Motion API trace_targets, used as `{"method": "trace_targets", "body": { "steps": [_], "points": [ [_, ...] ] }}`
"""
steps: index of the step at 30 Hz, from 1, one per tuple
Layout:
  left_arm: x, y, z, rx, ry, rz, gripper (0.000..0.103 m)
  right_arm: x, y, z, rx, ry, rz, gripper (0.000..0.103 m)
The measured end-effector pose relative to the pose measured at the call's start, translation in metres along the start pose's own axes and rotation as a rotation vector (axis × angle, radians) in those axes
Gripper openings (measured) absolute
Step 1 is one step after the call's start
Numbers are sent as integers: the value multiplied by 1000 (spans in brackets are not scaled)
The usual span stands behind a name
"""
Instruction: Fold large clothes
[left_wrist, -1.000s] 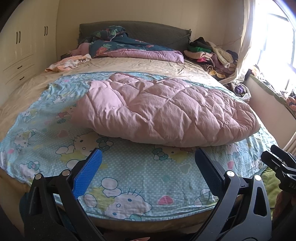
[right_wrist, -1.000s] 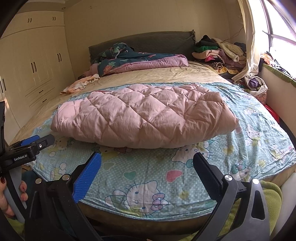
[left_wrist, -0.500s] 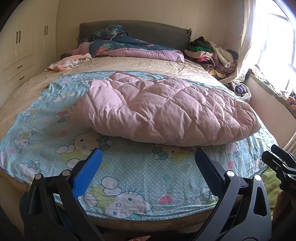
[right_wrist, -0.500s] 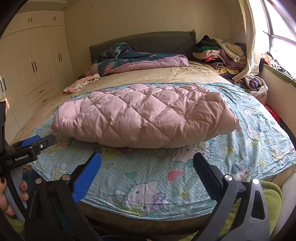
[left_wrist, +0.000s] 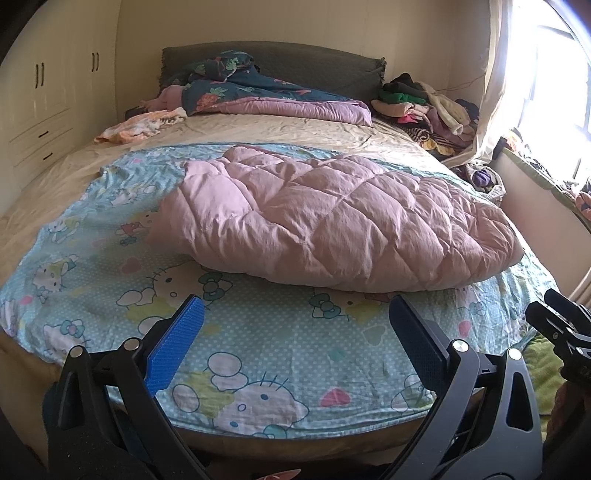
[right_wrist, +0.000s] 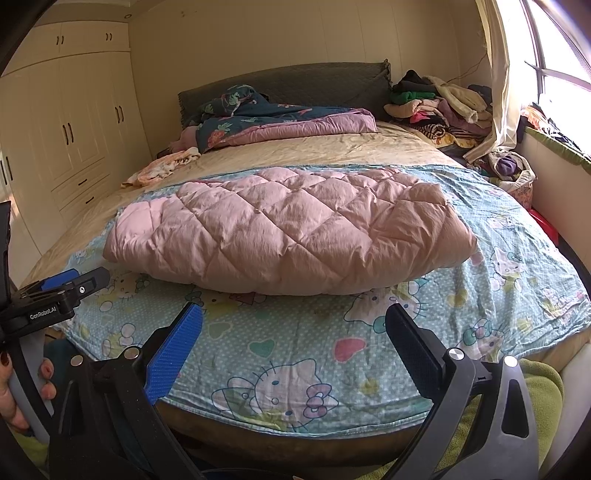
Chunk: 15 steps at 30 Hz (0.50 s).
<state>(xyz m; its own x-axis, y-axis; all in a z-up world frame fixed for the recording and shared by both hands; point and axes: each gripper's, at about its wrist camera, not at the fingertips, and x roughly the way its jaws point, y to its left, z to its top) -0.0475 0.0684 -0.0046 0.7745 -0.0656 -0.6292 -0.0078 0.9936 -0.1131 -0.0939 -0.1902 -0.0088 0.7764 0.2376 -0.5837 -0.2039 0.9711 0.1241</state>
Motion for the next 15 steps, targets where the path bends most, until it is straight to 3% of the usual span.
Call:
{"method": "trace_targets", "body": {
  "steps": [15],
  "points": [
    [0, -1, 0, 3, 0, 4, 94, 0, 1, -1, 0, 2, 2, 99]
  ]
}}
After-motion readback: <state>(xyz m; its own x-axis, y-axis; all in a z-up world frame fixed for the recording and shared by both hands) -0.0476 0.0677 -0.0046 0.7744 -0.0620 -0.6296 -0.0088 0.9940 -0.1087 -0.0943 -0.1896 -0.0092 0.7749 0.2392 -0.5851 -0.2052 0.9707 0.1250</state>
